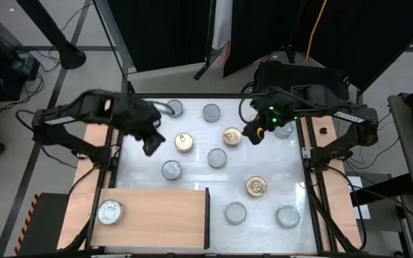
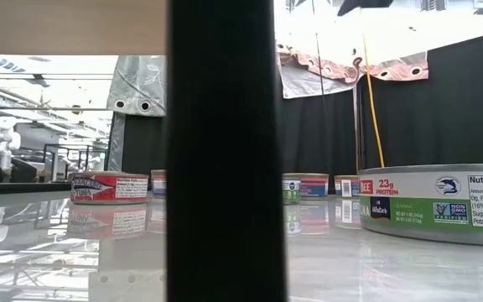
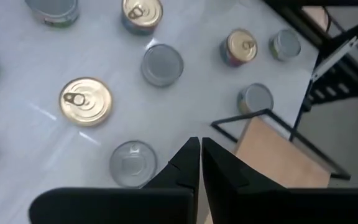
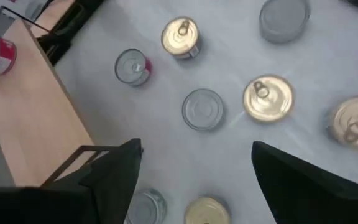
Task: Stack canned seafood by type on shelf
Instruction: Stack the red tuna can on top of the other red tuna can on the shelf
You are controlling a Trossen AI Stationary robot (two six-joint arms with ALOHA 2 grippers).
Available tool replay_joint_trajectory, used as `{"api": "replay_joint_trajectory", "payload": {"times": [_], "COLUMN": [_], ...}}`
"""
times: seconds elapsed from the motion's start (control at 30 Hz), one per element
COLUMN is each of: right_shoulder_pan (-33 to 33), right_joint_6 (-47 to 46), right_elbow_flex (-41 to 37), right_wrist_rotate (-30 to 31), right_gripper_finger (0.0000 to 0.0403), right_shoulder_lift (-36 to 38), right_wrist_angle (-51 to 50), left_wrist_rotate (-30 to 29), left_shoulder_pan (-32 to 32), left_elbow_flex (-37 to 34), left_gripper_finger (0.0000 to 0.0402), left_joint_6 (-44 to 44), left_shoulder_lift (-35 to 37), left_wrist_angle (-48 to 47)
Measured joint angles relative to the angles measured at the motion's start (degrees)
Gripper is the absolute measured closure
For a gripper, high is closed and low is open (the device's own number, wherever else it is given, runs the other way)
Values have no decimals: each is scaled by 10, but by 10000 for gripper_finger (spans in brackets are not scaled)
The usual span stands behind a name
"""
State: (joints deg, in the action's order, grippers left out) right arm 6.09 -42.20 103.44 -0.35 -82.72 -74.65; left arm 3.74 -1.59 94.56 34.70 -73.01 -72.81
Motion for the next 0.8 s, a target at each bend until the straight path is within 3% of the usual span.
{"api": "replay_joint_trajectory", "payload": {"times": [0.2, 0.43, 0.63, 0.8], "right_shoulder_pan": [43, 96, 121, 127], "right_joint_6": [-10, -22, -3, 22], "right_elbow_flex": [-101, -208, -220, -219], "right_wrist_rotate": [-54, -127, -150, -150], "right_gripper_finger": [106, 106, 106, 106], "right_shoulder_lift": [0, -2, -10, -10], "right_wrist_angle": [133, 320, 341, 340], "left_wrist_rotate": [86, 108, 116, 136], "left_shoulder_pan": [-91, -108, -111, -116], "left_elbow_flex": [0, -41, -165, -268], "left_gripper_finger": [382, 382, 382, 382], "left_joint_6": [-86, -151, -125, -87], "left_shoulder_lift": [-5, -5, -5, -5], "left_wrist_angle": [-68, -105, -91, 7]}}
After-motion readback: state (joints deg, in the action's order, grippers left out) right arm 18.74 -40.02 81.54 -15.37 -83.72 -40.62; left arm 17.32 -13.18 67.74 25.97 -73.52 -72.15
